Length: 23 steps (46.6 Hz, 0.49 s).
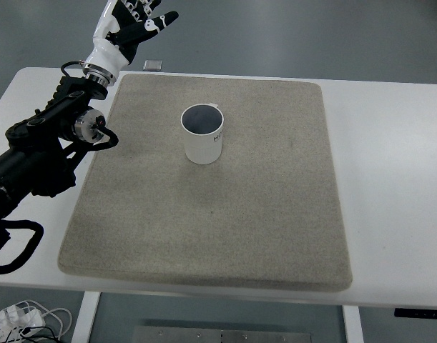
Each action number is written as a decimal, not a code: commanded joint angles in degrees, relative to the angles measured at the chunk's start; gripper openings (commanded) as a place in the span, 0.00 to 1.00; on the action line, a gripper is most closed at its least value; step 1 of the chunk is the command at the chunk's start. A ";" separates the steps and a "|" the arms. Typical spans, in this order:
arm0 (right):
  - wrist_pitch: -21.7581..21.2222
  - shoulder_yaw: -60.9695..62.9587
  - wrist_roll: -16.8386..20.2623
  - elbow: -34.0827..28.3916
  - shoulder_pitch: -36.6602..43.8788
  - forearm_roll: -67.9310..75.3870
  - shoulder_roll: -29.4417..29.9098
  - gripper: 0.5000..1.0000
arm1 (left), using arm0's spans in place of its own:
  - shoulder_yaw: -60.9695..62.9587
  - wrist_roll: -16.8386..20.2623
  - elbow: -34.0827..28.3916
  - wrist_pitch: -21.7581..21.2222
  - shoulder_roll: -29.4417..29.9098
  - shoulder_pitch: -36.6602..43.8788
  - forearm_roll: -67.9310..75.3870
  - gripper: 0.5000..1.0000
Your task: Flip white cup upright
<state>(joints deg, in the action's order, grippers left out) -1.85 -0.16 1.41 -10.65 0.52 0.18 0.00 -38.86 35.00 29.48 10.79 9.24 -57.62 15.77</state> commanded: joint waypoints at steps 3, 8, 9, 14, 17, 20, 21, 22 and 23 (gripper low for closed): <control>0.00 0.16 -0.01 0.01 0.00 0.00 0.00 0.90 | 0.81 0.00 -0.12 0.20 -0.01 0.05 -2.49 1.00; -0.09 -0.02 0.08 0.01 0.00 0.09 0.00 0.90 | -0.24 0.00 -1.00 0.20 -0.01 0.14 -2.76 1.00; -0.26 -0.19 0.26 -0.08 0.00 -0.17 0.00 0.90 | -0.33 0.00 -1.35 0.20 -0.10 0.05 -2.85 1.00; -0.53 0.07 0.26 -0.25 0.00 -0.26 0.00 0.90 | -0.25 -1.68 -1.71 0.37 -0.01 -0.04 -8.02 1.00; -0.53 -0.02 0.26 -0.17 0.00 -0.35 0.00 0.90 | -0.25 -6.33 -1.88 0.28 -0.01 -0.04 -12.50 1.00; -0.53 -0.02 0.17 -0.17 0.00 -0.44 0.00 0.90 | -0.25 -10.03 -1.88 0.20 0.08 0.14 -16.72 1.00; -0.53 -0.10 0.08 -0.17 0.00 -0.44 0.00 0.90 | -0.25 -11.08 -1.97 0.11 0.16 0.23 -17.95 1.00; -0.53 -0.02 0.17 -0.17 0.00 -0.53 0.00 0.90 | -0.25 -11.88 -2.14 0.11 0.16 0.23 -19.01 1.00; -0.53 -0.02 0.17 -0.17 0.00 -0.53 0.00 0.90 | -0.25 -12.49 -2.49 0.11 0.25 0.31 -19.89 1.00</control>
<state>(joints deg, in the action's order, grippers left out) -2.38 -0.18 1.65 -10.83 0.53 -0.24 0.00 -39.10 25.17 27.56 10.99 9.35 -57.57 -1.07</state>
